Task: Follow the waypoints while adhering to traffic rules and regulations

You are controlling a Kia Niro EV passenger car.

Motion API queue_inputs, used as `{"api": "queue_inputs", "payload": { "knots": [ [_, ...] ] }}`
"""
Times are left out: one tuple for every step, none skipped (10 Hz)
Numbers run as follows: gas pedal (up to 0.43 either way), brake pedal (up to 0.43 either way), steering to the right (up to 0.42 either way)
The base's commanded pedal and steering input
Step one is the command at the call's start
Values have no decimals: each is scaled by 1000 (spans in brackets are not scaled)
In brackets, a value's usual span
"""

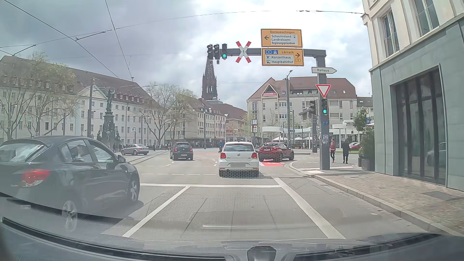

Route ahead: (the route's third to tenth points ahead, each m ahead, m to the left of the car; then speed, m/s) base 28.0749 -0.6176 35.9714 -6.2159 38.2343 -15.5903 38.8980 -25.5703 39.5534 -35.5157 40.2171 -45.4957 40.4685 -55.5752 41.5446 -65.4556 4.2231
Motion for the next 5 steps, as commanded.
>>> {"api": "queue_inputs", "payload": {
  "knots": [
    [87,0,0],
    [87,0,-2],
    [87,0,-3],
    [87,0,-3],
    [87,0,-1]
  ]
}}
